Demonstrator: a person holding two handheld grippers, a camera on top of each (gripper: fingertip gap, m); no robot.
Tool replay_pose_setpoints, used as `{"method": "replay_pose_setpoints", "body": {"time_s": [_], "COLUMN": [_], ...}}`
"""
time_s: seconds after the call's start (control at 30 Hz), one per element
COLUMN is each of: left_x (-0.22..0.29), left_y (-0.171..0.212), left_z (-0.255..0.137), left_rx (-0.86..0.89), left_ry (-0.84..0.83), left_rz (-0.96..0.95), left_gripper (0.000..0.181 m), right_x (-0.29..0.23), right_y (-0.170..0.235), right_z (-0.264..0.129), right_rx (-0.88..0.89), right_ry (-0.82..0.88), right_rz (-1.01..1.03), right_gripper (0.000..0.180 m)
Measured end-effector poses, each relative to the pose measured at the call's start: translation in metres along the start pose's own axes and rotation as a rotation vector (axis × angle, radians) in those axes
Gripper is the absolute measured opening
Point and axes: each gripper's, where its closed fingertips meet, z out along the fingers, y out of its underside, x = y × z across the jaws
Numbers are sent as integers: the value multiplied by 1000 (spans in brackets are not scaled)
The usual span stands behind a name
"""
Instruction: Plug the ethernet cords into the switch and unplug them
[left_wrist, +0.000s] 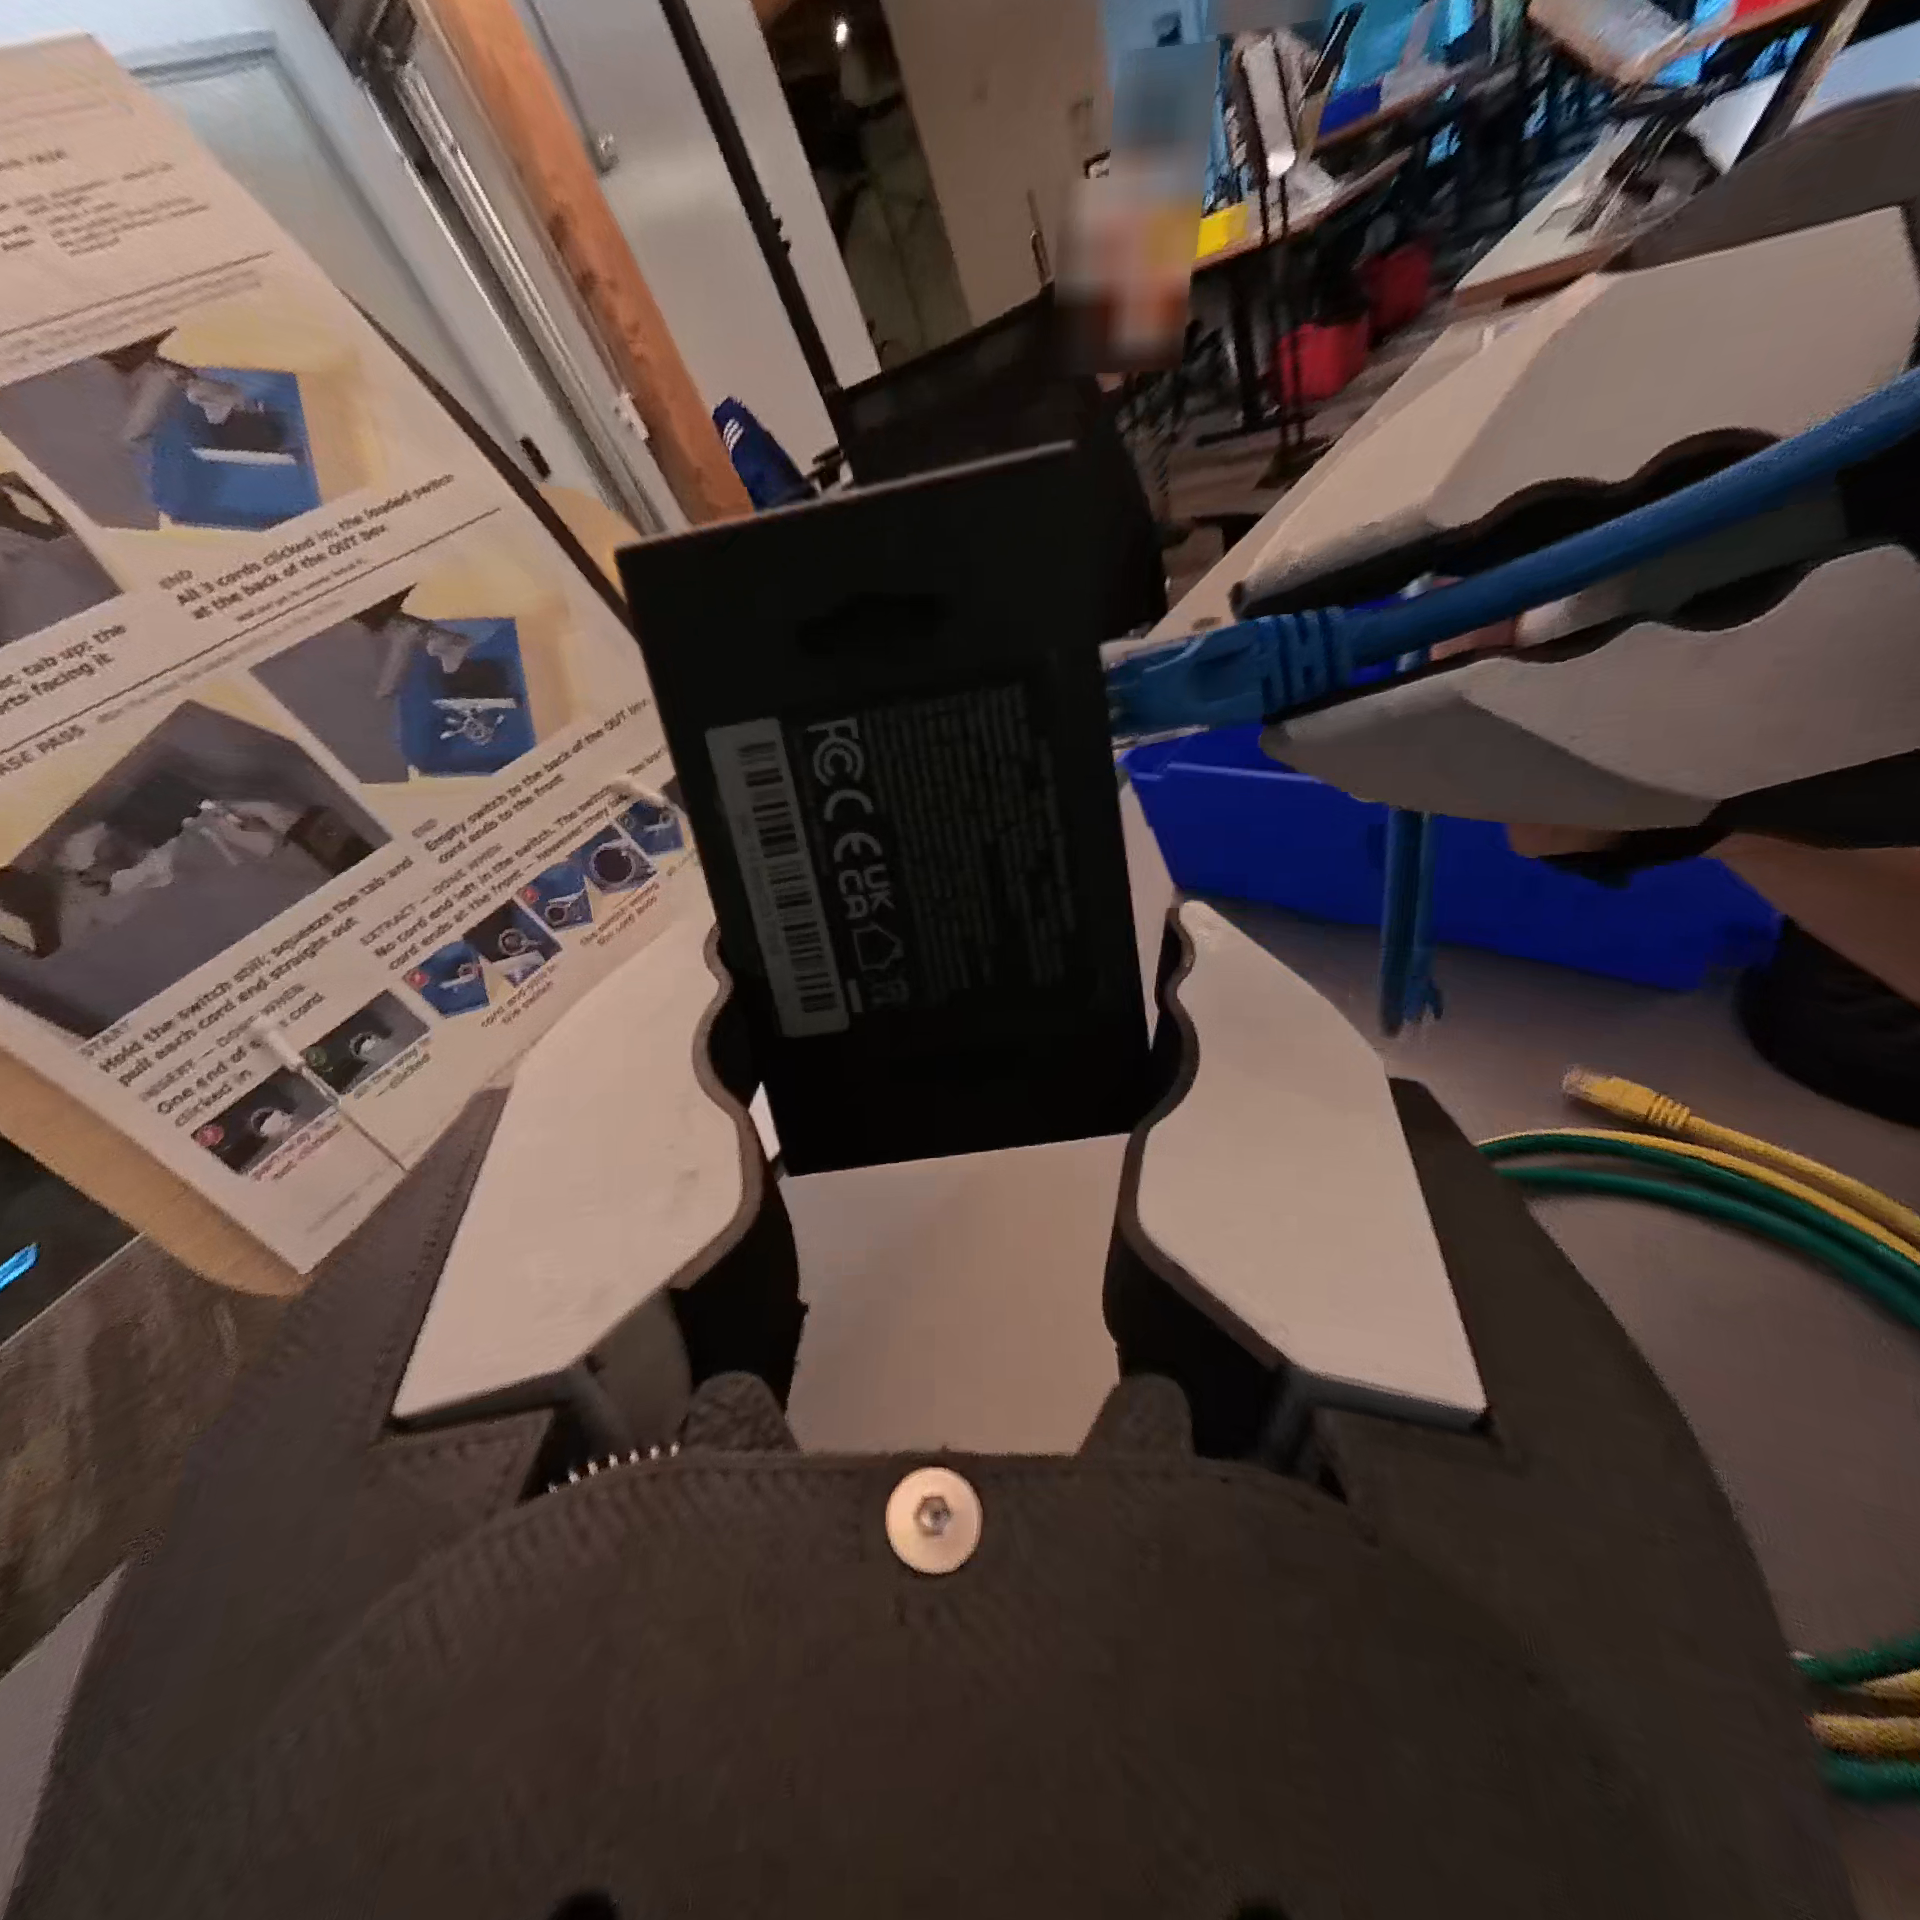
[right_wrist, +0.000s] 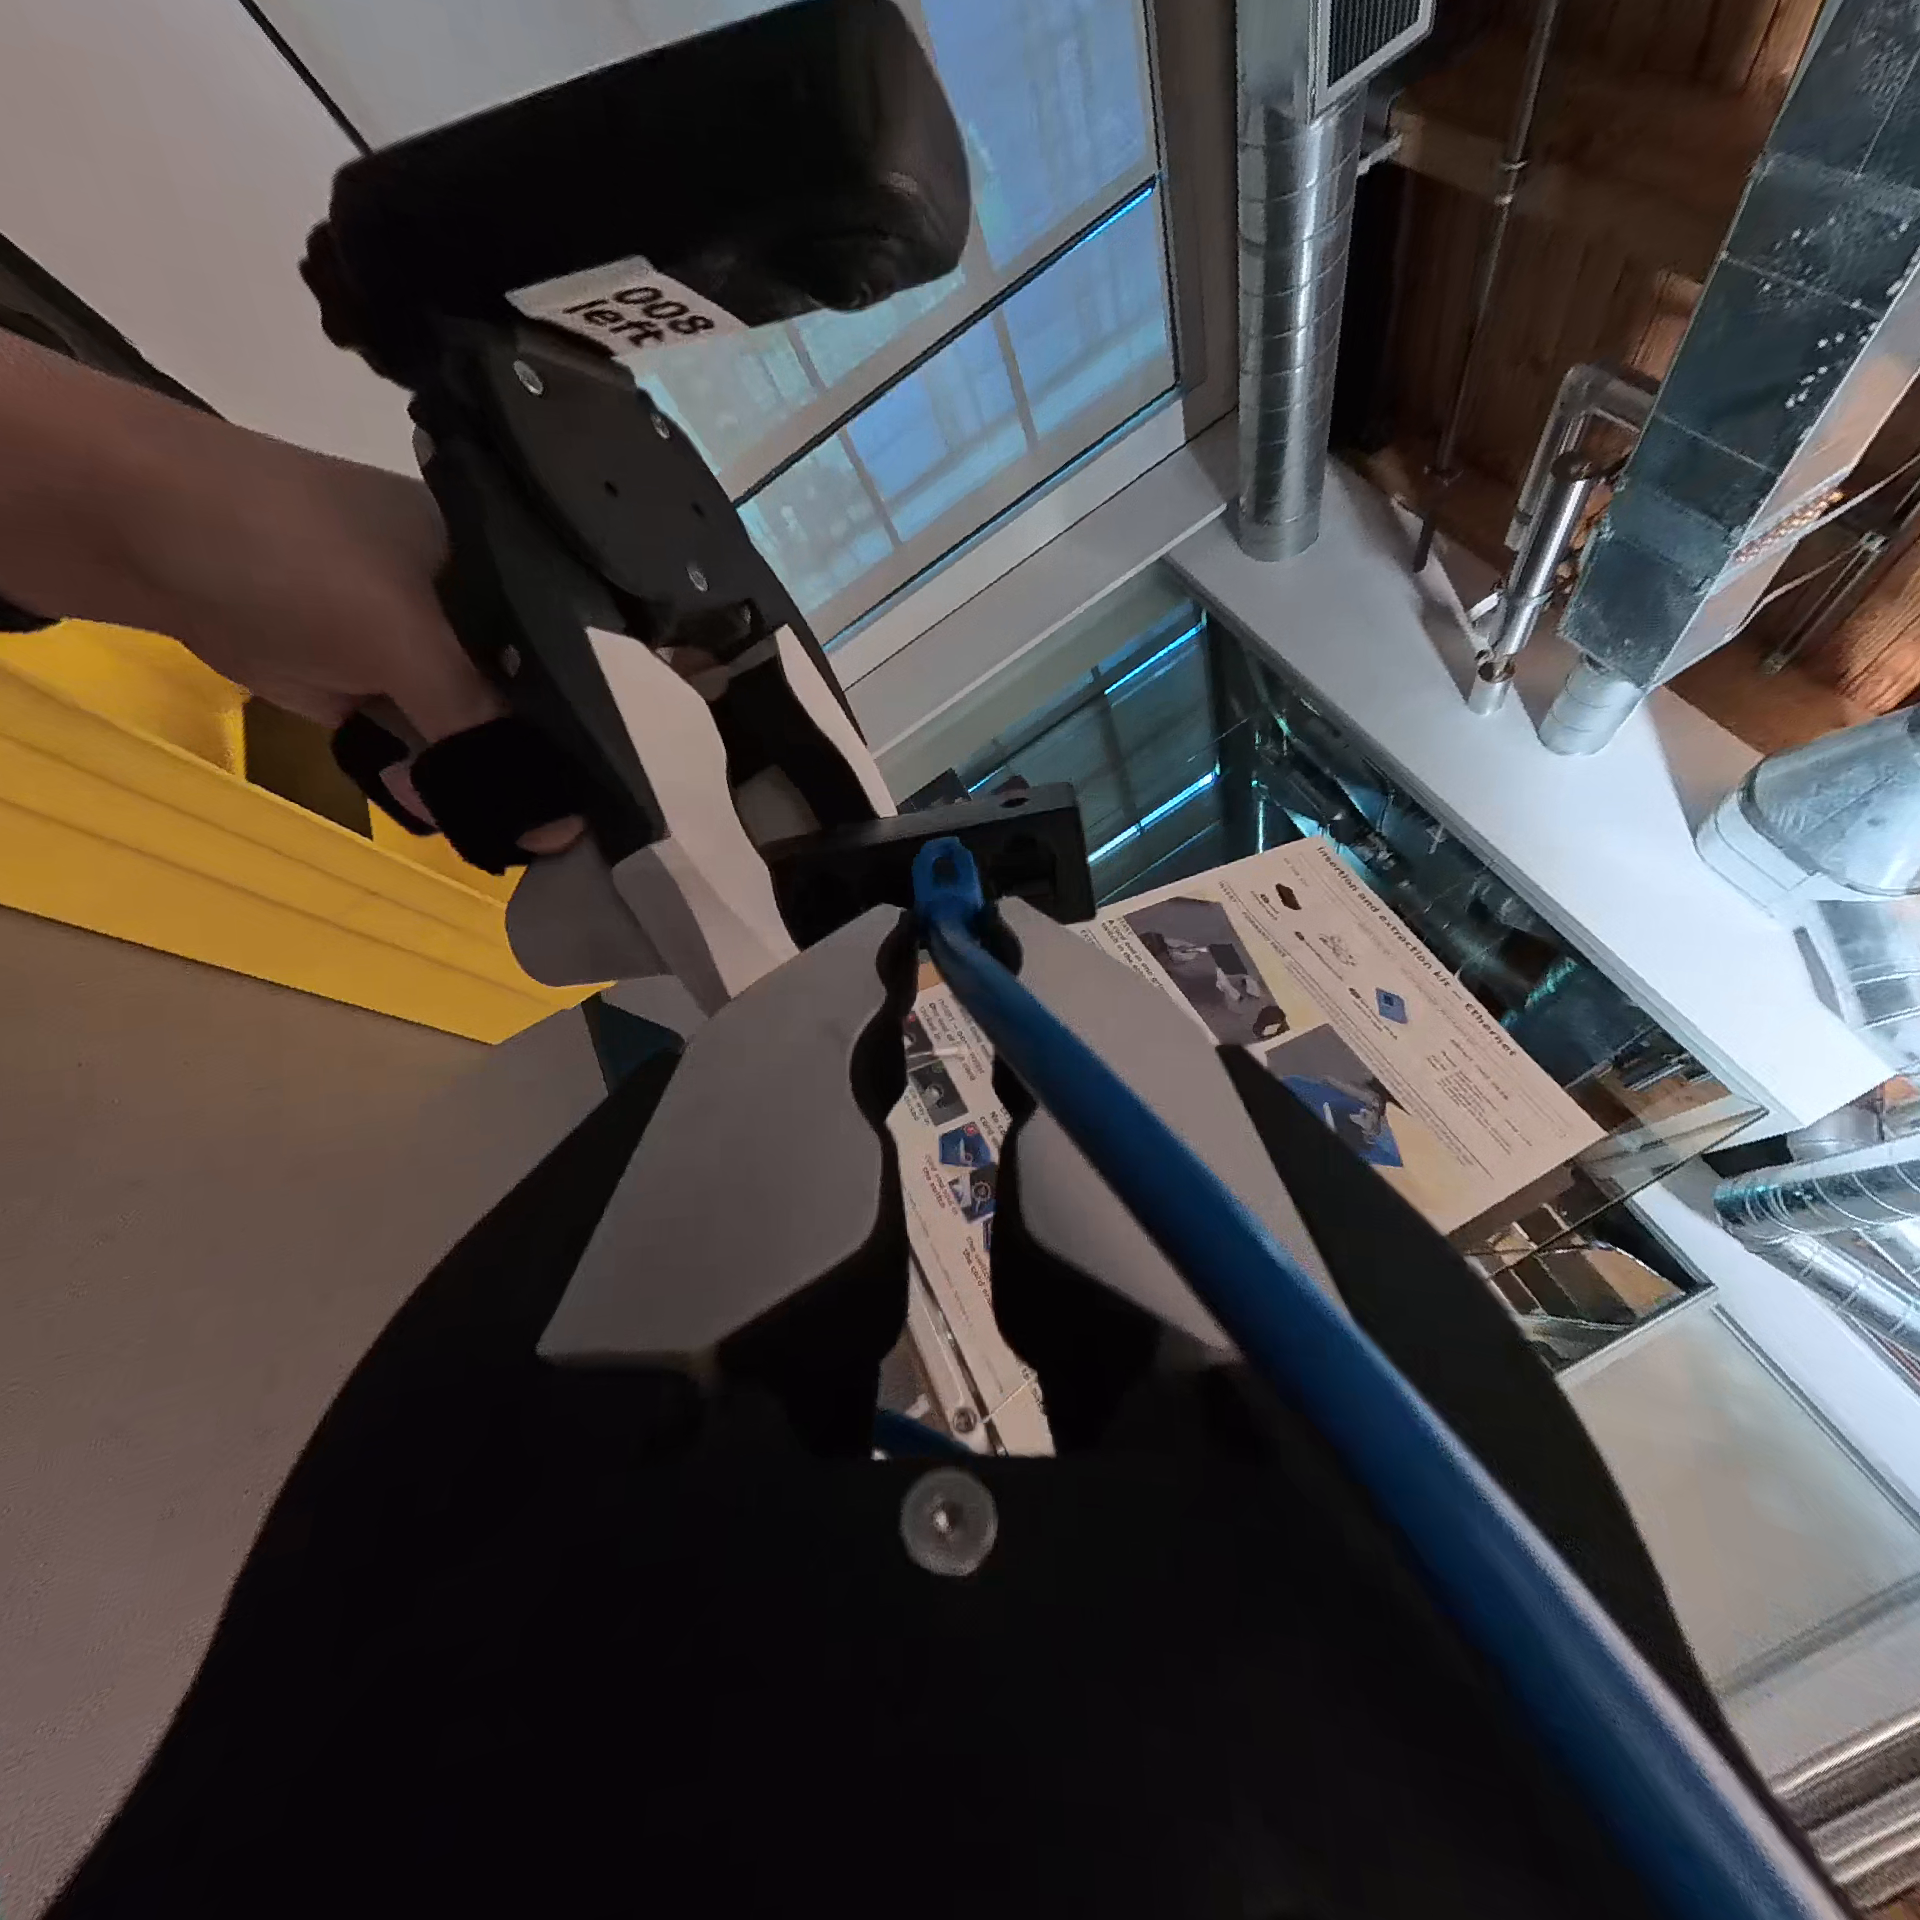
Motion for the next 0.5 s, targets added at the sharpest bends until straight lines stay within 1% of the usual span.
{"method": "replay_pose_setpoints", "body": {"time_s": [0.1,0.2,0.33,0.5], "left_x": [12,10,0,-4], "left_y": [4,6,3,5], "left_z": [5,10,9,6], "left_rx": [-53,-71,-52,-70], "left_ry": [55,-3,-53,-57], "left_rz": [-11,11,-34,-51], "left_gripper": [73,73,73,72], "right_x": [-2,-2,5,5], "right_y": [9,7,12,8], "right_z": [5,4,6,5], "right_rx": [-49,-35,-75,-68], "right_ry": [10,54,88,106], "right_rz": [-11,-73,-56,-92], "right_gripper": [14,15,16,15]}}
